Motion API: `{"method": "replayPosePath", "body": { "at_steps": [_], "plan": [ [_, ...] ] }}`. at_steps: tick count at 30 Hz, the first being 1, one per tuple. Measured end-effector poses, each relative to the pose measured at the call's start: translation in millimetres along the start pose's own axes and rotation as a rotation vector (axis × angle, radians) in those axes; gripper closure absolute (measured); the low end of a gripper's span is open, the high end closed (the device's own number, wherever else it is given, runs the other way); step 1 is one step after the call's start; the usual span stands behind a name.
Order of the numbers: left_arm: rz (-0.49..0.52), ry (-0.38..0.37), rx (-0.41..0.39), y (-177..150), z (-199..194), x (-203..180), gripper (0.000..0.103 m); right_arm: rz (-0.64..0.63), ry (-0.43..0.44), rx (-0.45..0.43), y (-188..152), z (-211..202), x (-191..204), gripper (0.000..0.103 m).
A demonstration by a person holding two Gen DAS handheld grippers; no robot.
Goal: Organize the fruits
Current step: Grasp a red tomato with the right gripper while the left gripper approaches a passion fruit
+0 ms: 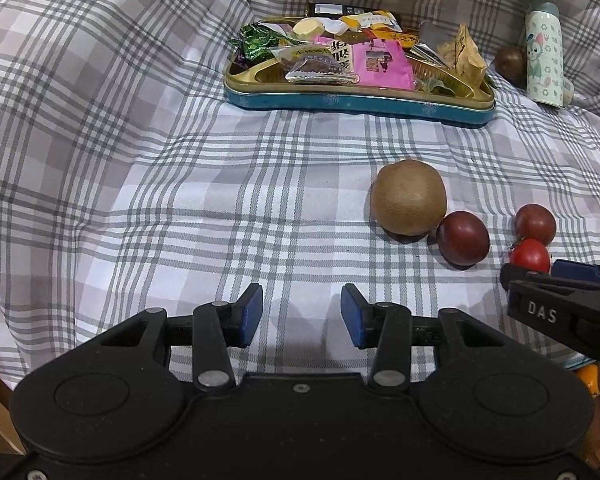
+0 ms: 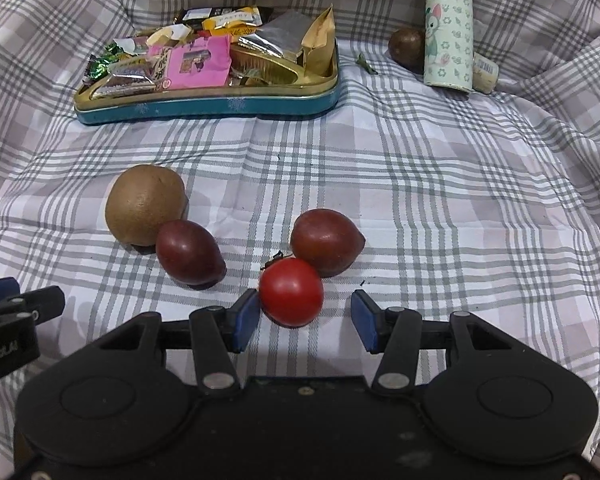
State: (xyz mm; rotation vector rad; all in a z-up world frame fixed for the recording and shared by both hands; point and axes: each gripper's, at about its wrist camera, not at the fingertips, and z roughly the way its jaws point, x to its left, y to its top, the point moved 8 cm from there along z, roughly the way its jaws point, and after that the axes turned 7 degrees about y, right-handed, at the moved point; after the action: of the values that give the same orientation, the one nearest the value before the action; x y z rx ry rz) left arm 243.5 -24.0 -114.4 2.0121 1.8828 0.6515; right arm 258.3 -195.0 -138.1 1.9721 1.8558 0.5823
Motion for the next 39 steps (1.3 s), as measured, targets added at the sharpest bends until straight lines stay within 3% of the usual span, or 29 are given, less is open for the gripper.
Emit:
{"method": "replayPosePath", "body": {
  "at_steps": [11, 18, 22, 30, 39],
  "plan": [
    [0.024, -0.005, -0.004, -0.2, -2.5, -5.2, 0.051, -0.001, 0.002, -0.011, 2.2, 3.4, -1.5, 0.051],
    [0.034, -0.008, 0.006, -1.9, -5.0, -12.1, 0.051, -0.009, 0.028, -0.017, 0.1, -1.9, -0.3, 0.069],
    [0.042, -0.011, 0.006, -2.3, -7.1, -16.8, 0.051, 0.004, 0.026, -0.019, -2.5, -5.4, -5.0, 0.069],
    [0.076, -0.026, -0.011, -1.7, -14.5, -33.4, 0.051, 0.092, -0.011, -0.016, -11.9, -13.7, -37.1, 0.069],
    [0.120, -0.090, -0.034, 4.3, -22.9, -66.8, 0.051, 0.207, -0.061, -0.030, -22.1, -22.5, -86.3, 0.069]
  ]
}}
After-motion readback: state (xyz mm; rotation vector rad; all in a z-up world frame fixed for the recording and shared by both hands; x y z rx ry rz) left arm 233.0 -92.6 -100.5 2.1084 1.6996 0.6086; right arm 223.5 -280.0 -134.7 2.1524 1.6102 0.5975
